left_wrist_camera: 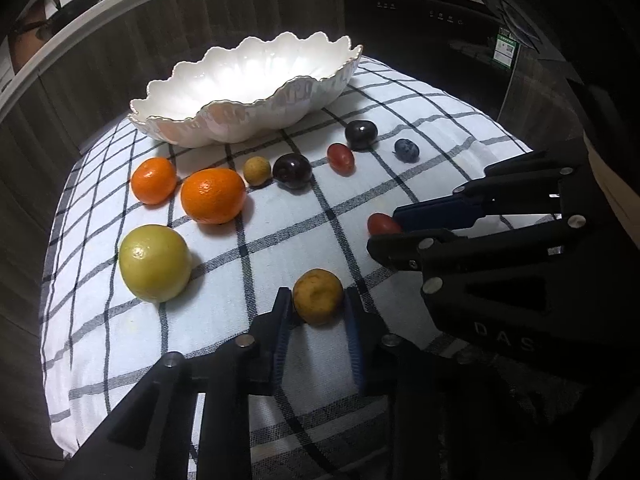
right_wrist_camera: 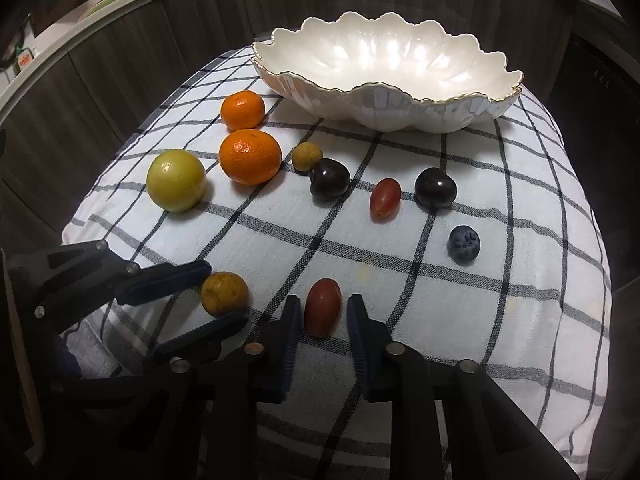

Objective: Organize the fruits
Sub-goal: 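Close the right gripper on the red cherry tomato while the left gripper approaches the brown potato-like fruit, then grasp the brown fruit with the left gripper while the right gripper lifts the tomato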

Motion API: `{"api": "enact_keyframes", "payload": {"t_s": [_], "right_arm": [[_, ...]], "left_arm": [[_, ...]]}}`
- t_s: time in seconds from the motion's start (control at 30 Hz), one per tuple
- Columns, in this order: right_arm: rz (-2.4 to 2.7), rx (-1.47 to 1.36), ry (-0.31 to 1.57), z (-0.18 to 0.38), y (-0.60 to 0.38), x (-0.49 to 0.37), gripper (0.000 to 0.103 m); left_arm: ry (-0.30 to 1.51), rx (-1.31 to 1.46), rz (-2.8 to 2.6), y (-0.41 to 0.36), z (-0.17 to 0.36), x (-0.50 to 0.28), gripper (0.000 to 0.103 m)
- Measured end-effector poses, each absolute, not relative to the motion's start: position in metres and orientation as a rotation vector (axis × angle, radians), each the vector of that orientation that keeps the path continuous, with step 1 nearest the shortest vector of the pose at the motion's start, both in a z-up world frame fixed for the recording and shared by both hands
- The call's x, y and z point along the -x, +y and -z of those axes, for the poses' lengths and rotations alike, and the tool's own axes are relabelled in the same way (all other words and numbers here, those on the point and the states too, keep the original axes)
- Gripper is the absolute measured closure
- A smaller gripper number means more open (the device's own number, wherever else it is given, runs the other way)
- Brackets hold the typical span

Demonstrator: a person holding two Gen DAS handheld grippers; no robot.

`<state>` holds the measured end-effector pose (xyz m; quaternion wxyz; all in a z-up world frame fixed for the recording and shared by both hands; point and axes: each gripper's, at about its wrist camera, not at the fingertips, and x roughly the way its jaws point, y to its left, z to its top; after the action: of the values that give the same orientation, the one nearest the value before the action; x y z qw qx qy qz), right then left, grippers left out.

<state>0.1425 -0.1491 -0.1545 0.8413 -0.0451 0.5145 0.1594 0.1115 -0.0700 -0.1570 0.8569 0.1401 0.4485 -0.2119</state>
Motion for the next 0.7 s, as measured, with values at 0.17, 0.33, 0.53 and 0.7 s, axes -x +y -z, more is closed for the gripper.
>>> {"api": "enact_keyframes", "payload": {"t_s": [0.17,0.33,0.53,0.7], "right_arm": [[-0.344,0.087,1.085,0.154,-0.149,-0.143,0.083],[-0.339,0.085,1.069,0.148,-0.151,-0.141,0.083],[-0.328,0.093,1.033,0.136,-0.152,-0.136,0.083],[-0.323,0.087,1.015,0.129,-0.153,-0.135,0.083]], "left_arm": [[0.939,-0.278,0.438,-0.067,0.155,-0.112,0.077],[0.929,-0.265,0.419,-0.064,0.15,-0.113,0.077],[0.904,-0.26,0.389,-0.058,0.14,-0.113,0.077],[0.885,-0.264,0.368,-0.056,0.134,-0.113,0.077]]}}
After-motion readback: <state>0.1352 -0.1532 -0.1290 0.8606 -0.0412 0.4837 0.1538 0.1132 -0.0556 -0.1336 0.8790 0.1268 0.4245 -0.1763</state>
